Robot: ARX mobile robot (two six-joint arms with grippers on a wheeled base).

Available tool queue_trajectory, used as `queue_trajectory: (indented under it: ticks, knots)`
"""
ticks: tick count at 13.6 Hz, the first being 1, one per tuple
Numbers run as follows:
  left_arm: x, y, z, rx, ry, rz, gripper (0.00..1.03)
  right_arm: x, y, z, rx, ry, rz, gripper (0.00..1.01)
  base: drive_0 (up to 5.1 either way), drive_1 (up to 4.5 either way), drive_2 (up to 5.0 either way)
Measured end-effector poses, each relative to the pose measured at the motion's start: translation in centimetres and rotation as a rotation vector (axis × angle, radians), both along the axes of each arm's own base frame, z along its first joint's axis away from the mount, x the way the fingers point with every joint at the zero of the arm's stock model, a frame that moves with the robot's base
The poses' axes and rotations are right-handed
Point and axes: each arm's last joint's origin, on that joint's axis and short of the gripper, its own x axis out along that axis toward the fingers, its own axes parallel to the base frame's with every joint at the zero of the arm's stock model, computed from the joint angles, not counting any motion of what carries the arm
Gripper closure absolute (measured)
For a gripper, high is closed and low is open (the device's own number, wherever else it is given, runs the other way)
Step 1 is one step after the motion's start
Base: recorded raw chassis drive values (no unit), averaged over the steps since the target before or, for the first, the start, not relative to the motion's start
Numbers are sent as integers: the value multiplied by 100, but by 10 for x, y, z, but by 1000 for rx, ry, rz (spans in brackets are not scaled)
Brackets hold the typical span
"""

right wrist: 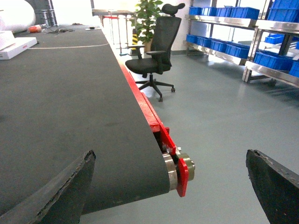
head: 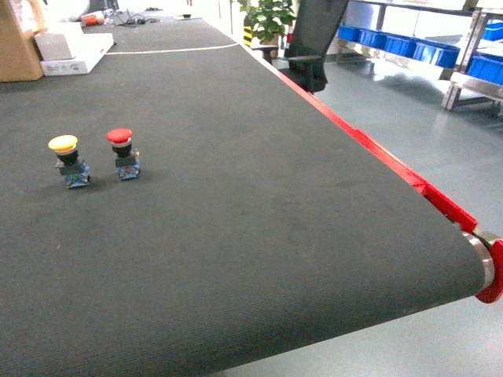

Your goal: Pick blue part to blue bin on bottom shelf

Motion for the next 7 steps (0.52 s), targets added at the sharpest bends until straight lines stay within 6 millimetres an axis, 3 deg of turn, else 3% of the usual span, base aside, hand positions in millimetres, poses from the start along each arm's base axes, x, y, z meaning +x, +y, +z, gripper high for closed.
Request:
queue_trajectory:
  ticks: [7]
  knots:
    - [0, 0, 0, -1, -1, 0, 58, 0, 0, 0, 0, 0, 0, 3, 11, -377, 399]
